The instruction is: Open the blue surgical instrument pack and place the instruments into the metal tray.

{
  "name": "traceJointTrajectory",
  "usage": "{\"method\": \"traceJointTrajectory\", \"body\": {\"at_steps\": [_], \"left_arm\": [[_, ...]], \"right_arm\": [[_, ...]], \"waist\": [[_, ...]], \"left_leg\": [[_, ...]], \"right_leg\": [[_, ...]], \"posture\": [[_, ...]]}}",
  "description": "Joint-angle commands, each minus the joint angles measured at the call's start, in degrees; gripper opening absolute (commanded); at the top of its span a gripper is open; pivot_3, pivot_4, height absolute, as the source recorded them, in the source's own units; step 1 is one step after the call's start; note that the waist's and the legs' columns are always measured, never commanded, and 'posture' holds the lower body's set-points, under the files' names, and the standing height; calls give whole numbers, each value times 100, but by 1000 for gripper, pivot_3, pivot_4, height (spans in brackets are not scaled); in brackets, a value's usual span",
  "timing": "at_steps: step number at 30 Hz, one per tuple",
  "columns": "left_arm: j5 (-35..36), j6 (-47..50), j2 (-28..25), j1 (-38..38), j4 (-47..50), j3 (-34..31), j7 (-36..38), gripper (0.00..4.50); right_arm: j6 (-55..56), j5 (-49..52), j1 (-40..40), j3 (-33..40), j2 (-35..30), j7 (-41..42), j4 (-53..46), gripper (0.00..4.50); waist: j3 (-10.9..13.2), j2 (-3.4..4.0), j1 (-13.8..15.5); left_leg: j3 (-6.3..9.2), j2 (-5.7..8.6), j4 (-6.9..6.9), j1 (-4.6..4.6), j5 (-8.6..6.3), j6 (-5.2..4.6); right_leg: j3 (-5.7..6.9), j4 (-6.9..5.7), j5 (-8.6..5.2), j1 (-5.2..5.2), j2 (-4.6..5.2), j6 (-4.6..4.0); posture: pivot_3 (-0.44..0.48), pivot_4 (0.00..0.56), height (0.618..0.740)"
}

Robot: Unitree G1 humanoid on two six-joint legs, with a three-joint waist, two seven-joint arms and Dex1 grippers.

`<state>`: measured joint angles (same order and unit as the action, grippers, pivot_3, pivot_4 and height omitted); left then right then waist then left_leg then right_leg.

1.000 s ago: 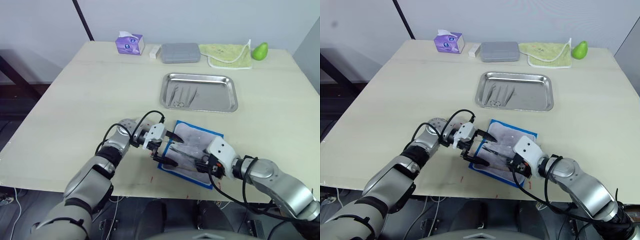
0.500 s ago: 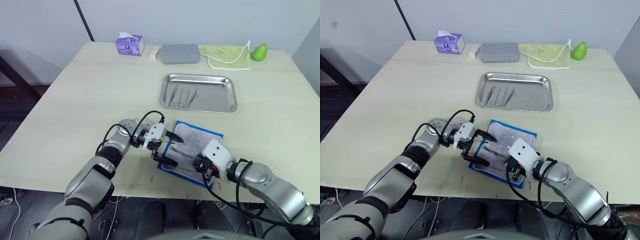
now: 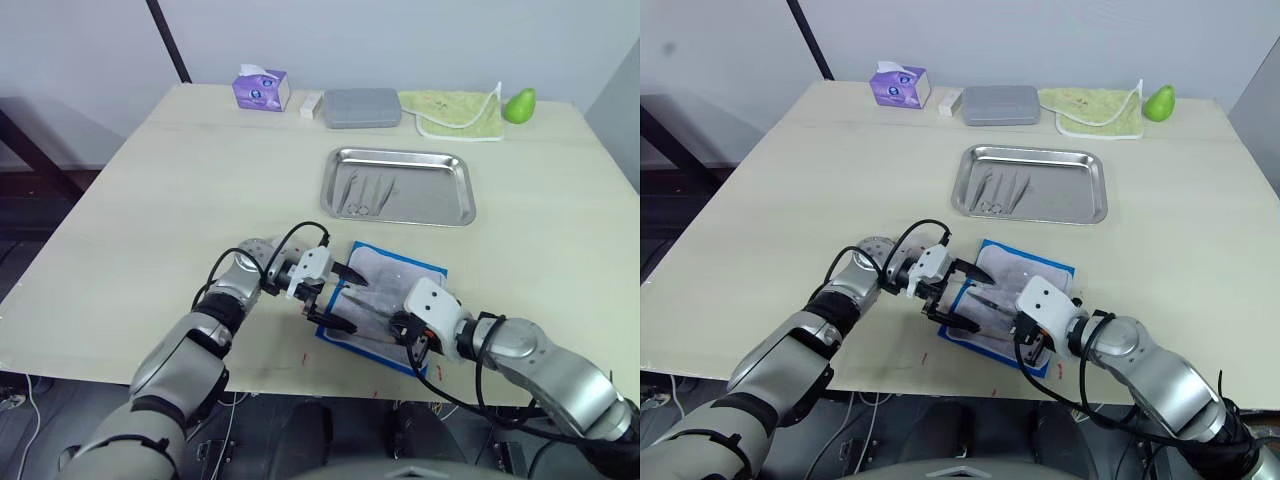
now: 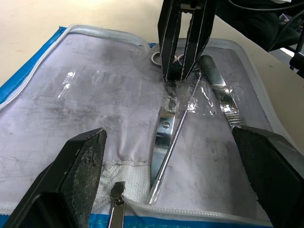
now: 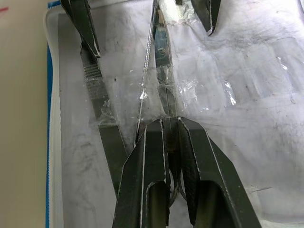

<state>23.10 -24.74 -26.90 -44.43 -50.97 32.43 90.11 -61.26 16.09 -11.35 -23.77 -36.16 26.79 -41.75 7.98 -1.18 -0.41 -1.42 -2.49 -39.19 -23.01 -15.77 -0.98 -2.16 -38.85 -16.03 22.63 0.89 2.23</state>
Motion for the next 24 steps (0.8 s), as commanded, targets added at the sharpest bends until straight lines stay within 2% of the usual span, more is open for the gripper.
{"method": "traceJointTrajectory", "body": {"at_steps": [1, 12, 24], "left_arm": [[-259, -62, 14, 116, -180, 136, 239, 4500], [-365, -78, 59, 156, -168, 103, 239, 4500], [-474, -85, 100, 159, -162, 74, 239, 4500]], "right_arm": [[-497, 155, -296, 129, -63, 105, -124, 125], [-1610, 668, -1150, 246, -54, 252, -373, 125], [-2341, 1042, -1774, 303, 81, 202, -478, 125]], "waist": [[0, 0, 4], [2, 3, 2], [3, 5, -5]], "left_leg": [[1, 0, 0, 0, 0, 0], [4, 1, 0, -3, 0, 0], [7, 3, 0, -6, 0, 0]], "right_leg": [[1, 0, 0, 0, 0, 0], [4, 0, 0, 1, 3, 0], [7, 0, 0, 3, 6, 0]], "posture": [[0, 150, 736], [0, 150, 736], [0, 150, 736]]}}
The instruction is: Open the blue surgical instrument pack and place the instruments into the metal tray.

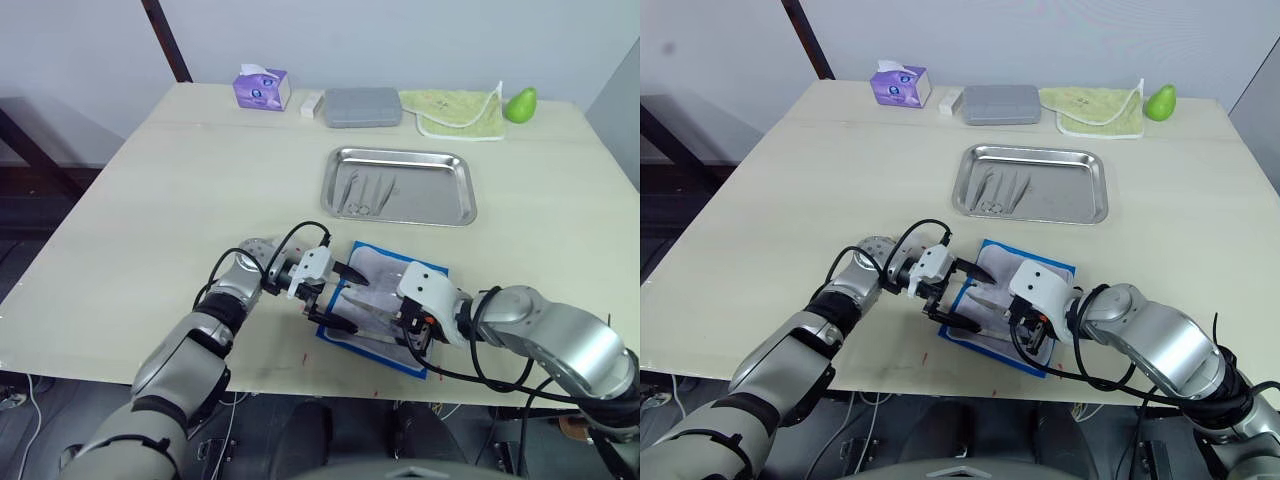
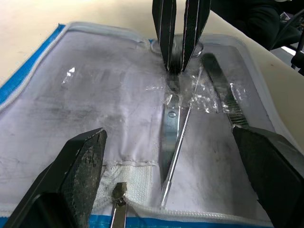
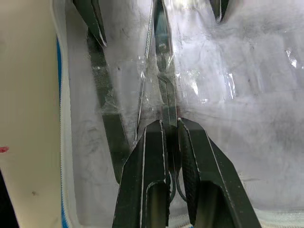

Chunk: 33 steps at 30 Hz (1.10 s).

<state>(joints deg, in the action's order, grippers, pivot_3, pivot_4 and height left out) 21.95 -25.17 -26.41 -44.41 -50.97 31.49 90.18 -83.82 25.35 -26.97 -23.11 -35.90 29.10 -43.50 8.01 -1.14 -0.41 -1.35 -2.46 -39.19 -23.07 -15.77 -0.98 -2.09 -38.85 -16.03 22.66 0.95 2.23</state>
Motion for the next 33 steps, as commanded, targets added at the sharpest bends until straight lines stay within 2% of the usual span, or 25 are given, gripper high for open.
{"method": "traceJointTrajectory", "body": {"at_steps": [1, 18, 33], "left_arm": [[-373, -42, 56, 154, -168, 165, 232, 4500], [-572, -94, 134, 154, -283, 96, 232, 4500], [-694, -140, 192, 116, -414, 25, 232, 4500]], "right_arm": [[-118, 124, -252, 240, 67, -52, -306, 125], [-333, 482, -612, 228, -250, -74, -422, 125], [-228, 786, -27, 880, -1373, 257, -918, 125]], "waist": [[1, 1, -6], [3, 5, 15], [3, 9, 43]], "left_leg": [[0, 0, 0, -1, 0, 0], [23, 7, -2, -27, 0, -1], [39, 10, -6, -41, 2, -4]], "right_leg": [[1, 0, 0, 1, 0, 0], [28, 7, 0, 8, 11, 0], [46, 8, 0, 12, 17, 1]], "posture": [[0, 150, 736], [0, 150, 736], [0, 150, 736]]}}
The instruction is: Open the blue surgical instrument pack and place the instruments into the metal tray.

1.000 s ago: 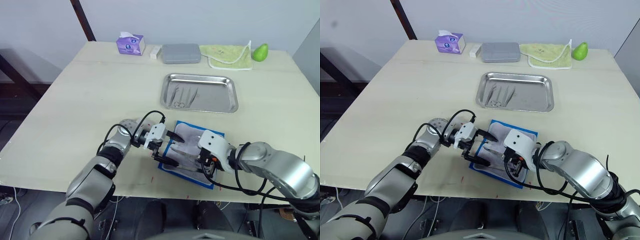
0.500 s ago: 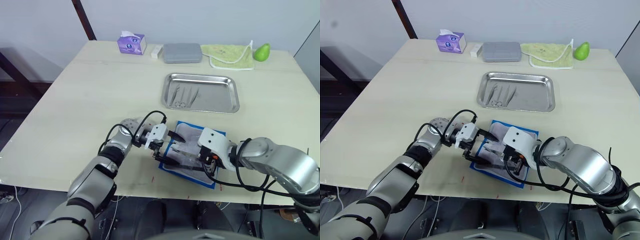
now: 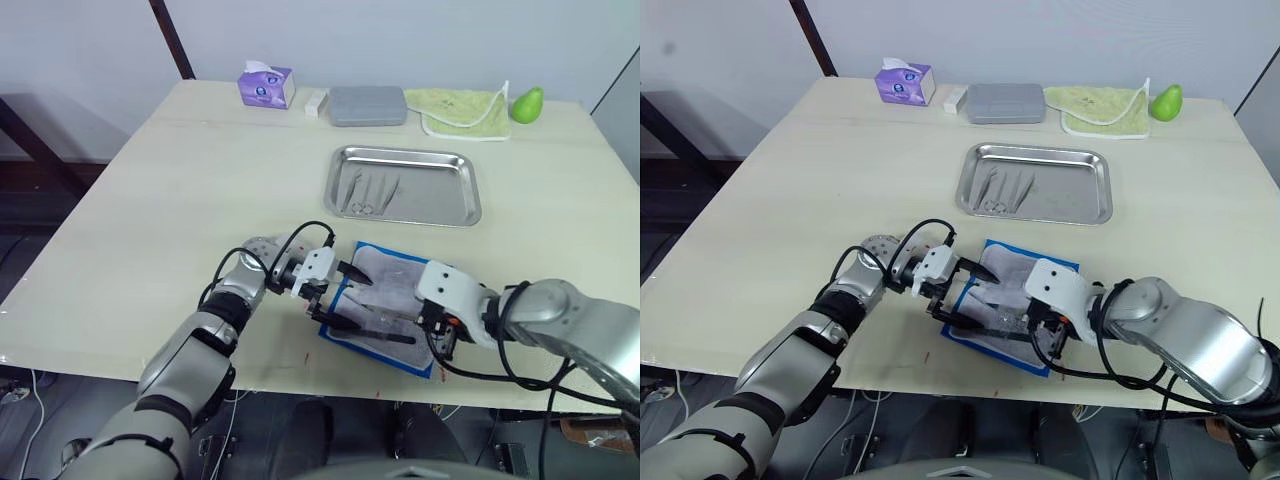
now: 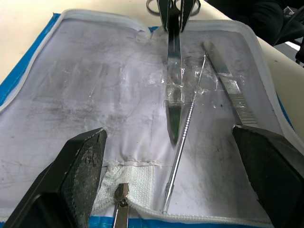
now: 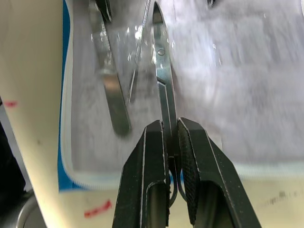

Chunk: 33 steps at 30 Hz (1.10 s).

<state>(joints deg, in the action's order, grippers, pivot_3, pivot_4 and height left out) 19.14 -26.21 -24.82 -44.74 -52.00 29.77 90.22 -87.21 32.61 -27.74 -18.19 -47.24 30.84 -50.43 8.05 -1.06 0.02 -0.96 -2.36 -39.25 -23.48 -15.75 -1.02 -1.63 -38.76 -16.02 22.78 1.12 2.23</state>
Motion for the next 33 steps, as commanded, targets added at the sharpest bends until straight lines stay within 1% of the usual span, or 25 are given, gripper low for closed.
{"method": "traceJointTrajectory", "body": {"at_steps": [1, 4, 7, 9, 11, 12, 15, 19, 21, 25, 27, 28, 29, 31, 33], "left_arm": [[-417, -40, 40, 141, -329, 191, 228, 4500], [-429, -60, 63, 130, -367, 171, 228, 4500], [-447, -89, 95, 124, -415, 138, 228, 4500], [-461, -112, 112, 115, -455, 118, 228, 4500], [-471, -130, 131, 114, -478, 91, 228, 4500], [-475, -139, 143, 117, -483, 70, 228, 4500], [-476, -150, 170, 133, -479, -5, 228, 4500], [-423, -106, 175, 180, -422, -120, 228, 4500], [-404, -81, 173, 205, -386, -166, 228, 4500], [-317, -37, 112, 279, -271, -191, 228, 4500], [-294, -24, 106, 287, -253, -204, 228, 4500], [-292, -17, 112, 282, -258, -210, 228, 4500], [-309, -32, 125, 267, -287, -222, 228, 4500], [-325, -44, 152, 246, -331, -248, 228, 4500], [-347, -55, 180, 225, -374, -268, 228, 4500]], "right_arm": [[135, 87, 130, 490, -366, 135, -269, 125], [190, 216, 376, 933, -786, 355, -409, 125], [314, 487, 796, 1770, -1291, 819, -587, 125], [396, 764, 1063, 2463, -1418, 1162, -613, 125], [419, 997, 1272, 3124, -1404, 1400, -526, 125], [391, 1098, 1316, 3424, -1274, 1422, -435, 125], [412, 1233, 1256, 3921, -779, 1198, -170, 125], [381, 933, 725, 3757, 63, 302, 238, 125], [258, 844, 494, 3639, 353, -29, 378, 125], [346, 294, -267, 2994, 1146, -961, 1005, 125], [544, -196, -780, 2676, 1779, -1633, 1584, 125], [606, -357, -950, 2585, 1987, -1835, 1794, 125], [570, -693, -1238, 2382, 2256, -2240, 2151, 125], [642, -989, -1683, 2381, 2868, -2669, 2858, 125], [815, -1195, -1926, 2391, 3218, -2873, 3346, 125]], "waist": [[-1, 1, 1], [-1, 2, 26], [-1, 6, 71], [-2, 8, 73], [-3, 10, 79], [-3, 10, 80], [-4, 9, 77], [-5, 19, 77], [-5, 25, 71], [-7, 35, 54], [-9, 45, 22], [-7, 49, 16], [-7, 51, 10], [-10, 59, 16], [-11, 63, 40]], "left_leg": [[0, 0, 0, 0, 0, 0], [1, 1, -1, 0, 1, -1], [0, 1, -1, 0, 1, -1], [2, 1, 0, -2, 1, -1], [2, 1, 0, 0, 1, -1], [2, 2, 0, 3, 1, -2], [-1, 1, 0, 8, 2, -3], [-6, 1, -1, 9, 3, -5], [-4, 1, 0, 8, 3, -5], [-3, 1, 1, 7, 4, -6], [-10, 1, 1, 10, 4, -6], [-10, 1, 1, 10, 4, -6], [-6, 1, 2, 5, 4, -7], [-8, 2, 2, 0, 5, -7], [-11, 3, 1, -13, 5, -7]], "right_leg": [[0, 0, 0, 0, 0, 0], [1, 0, 0, -1, 0, 0], [0, 1, 0, -1, 0, 0], [2, 4, 0, -1, 0, 0], [2, 4, 0, -3, -1, 0], [2, 4, 0, -5, -2, 0], [-2, 4, 1, -9, -3, 1], [-7, 1, 1, -8, -4, 1], [-6, 1, 0, -7, -5, 0], [-5, 1, 1, -5, -6, -1], [-13, -6, 1, -2, -6, -1], [-13, -8, 1, -1, -7, -1], [-8, -8, 0, 3, -9, -2], [-9, -9, 1, 7, -8, -1], [-11, -13, 2, 25, -7, -1]], "posture": [[0, 150, 736], [0, 150, 736], [0, 150, 736], [0, 150, 736], [0, 150, 736], [0, 150, 736], [0, 150, 736], [0, 150, 736], [0, 150, 736], [0, 150, 736], [0, 150, 736], [0, 150, 736], [0, 150, 736], [0, 150, 736], [0, 150, 736]]}}
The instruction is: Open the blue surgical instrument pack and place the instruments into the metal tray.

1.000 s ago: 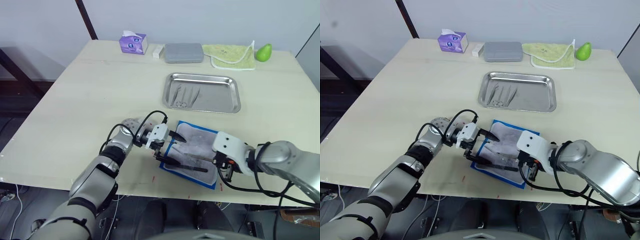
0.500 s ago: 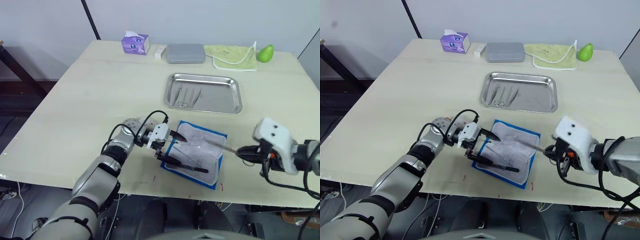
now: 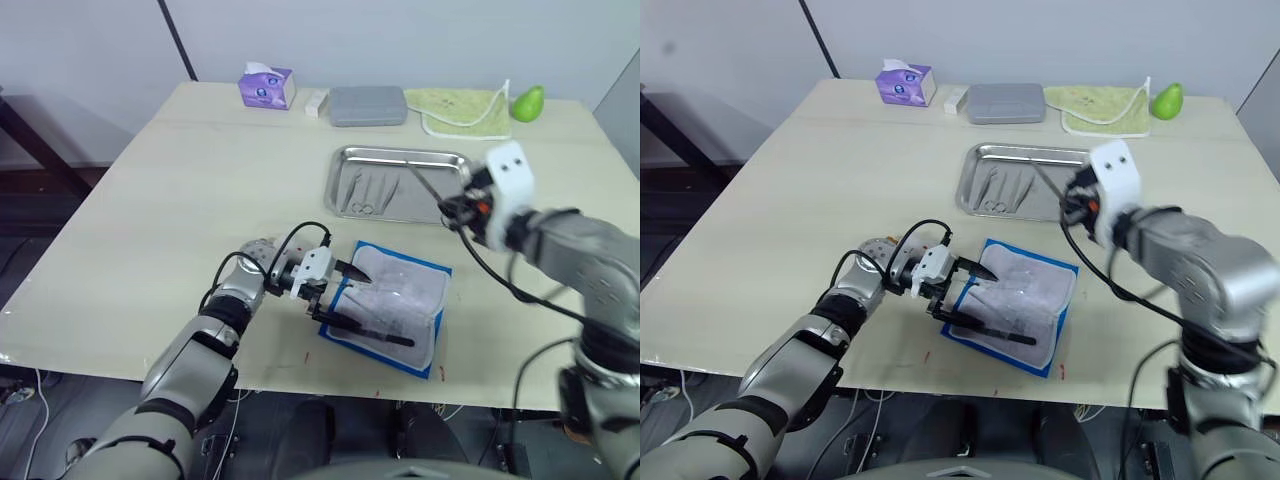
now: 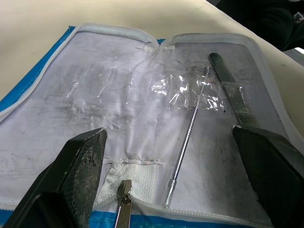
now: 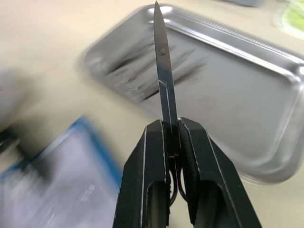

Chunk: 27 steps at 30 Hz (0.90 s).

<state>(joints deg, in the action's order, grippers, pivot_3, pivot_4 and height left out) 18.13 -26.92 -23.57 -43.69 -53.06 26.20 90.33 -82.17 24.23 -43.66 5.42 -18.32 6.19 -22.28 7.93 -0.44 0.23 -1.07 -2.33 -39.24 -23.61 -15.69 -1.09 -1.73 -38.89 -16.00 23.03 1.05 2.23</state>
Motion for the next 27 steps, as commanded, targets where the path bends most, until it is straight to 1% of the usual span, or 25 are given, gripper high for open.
{"method": "traceJointTrajectory", "body": {"at_steps": [1, 4, 6, 8, 10, 17, 23, 27], "left_arm": [[-252, 12, 74, 116, -286, 72, 217, 4500], [-296, -16, 134, 124, -332, 26, 217, 4500], [-328, -35, 161, 146, -346, -2, 217, 4500], [-364, -53, 183, 158, -362, -40, 217, 4500], [-396, -64, 198, 159, -379, -80, 217, 4500], [-474, -73, 205, 180, -377, -163, 217, 4500], [-497, -16, 192, 207, -267, -199, 217, 4500], [-501, 24, 183, 211, -208, -213, 217, 4500]], "right_arm": [[507, -485, -454, 67, 537, -558, 858, 125], [1215, -837, -775, 47, 951, -838, 1932, 125], [1720, -1006, -963, 174, 1200, -1060, 2655, 125], [2282, -1173, -1134, 293, 1398, -1319, 3406, 125], [2728, -1308, -1221, 296, 1530, -1466, 3957, 125], [3799, -1532, -1488, 361, 1731, -1635, 5225, 125], [4330, -1556, -1674, 475, 1736, -1681, 5893, 125], [4511, -1565, -1727, 483, 1743, -1670, 6157, 125]], "waist": [[0, 1, 45], [1, 5, 52], [4, 10, 44], [3, 14, 41], [3, 22, 41], [3, 34, 36], [0, 39, 20], [1, 40, 15]], "left_leg": [[0, 1, 0, -9, 2, -2], [-3, 1, 1, -11, 2, -3], [-6, 2, 0, -9, 3, -5], [-7, 3, 1, -9, 6, -10], [-6, 4, 1, -12, 7, -11], [-8, 4, 1, -9, 9, -14], [-7, 4, 2, -8, 10, -16], [-7, 4, 2, -9, 10, -16]], "right_leg": [[2, -2, 0, 6, 0, 0], [4, 0, 0, 8, 2, 0], [1, -2, 1, 7, 2, 1], [-1, -3, 1, 7, 2, 1], [2, -3, 1, 7, 2, 1], [-3, -7, 1, 7, 2, 1], [-3, -7, 2, 7, 2, 1], [-3, -6, 2, 7, 2, 1]], "posture": [[0, 150, 736], [0, 150, 736], [0, 150, 736], [0, 150, 736], [0, 150, 736], [0, 150, 736], [0, 150, 736], [0, 150, 736]]}}
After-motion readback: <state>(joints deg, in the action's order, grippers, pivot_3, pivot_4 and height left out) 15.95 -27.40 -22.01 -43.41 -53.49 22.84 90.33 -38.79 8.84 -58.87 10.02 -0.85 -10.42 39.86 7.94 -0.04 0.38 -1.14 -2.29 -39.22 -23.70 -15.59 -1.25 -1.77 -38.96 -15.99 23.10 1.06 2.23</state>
